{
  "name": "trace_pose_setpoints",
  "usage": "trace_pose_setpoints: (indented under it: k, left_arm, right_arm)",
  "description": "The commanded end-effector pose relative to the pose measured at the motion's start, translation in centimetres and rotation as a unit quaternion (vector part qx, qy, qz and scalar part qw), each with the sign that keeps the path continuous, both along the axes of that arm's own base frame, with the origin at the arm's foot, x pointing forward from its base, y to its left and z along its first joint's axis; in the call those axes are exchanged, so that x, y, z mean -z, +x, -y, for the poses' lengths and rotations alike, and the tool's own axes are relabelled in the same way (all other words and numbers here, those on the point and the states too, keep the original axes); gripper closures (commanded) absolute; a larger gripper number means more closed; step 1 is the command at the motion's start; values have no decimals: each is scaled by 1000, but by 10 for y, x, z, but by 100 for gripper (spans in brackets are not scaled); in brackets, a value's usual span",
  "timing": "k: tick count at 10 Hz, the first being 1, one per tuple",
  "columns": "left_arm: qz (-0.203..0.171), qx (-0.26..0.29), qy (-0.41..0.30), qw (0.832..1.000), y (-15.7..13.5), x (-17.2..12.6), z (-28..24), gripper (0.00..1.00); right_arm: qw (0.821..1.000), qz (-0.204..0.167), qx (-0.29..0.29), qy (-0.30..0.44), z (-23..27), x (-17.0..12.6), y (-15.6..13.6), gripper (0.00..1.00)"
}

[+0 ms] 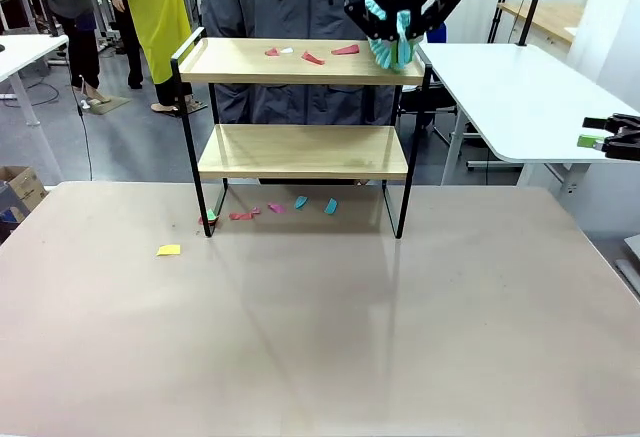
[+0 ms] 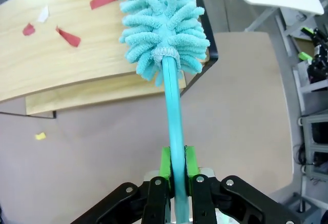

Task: Clean the shelf.
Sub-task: Clean the specific section of the Shelf indicated by the human with the Duster.

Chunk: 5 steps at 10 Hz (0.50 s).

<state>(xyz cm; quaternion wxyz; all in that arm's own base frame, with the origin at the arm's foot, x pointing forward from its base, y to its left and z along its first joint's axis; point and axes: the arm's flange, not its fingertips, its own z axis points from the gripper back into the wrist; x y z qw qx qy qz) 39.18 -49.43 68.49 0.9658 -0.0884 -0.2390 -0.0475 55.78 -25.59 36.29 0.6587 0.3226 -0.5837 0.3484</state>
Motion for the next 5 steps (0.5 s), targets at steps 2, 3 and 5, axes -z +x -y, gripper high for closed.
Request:
trace_pose_setpoints:
  k: [2,3,5]
  left_arm:
    - [-29,-3,-9,1000,-2,7,-16,87]
    - [-32,-6,-9,999,-2,7,-21,87]
    - [-36,-18,-6,999,-1,5,-34,87]
  right_arm:
    - [1000,-7,3,2,-2,-5,0,0]
    - [1000,-7,3,2,-2,-5,0,0]
    - [1000,-7,3,2,-2,-5,0,0]
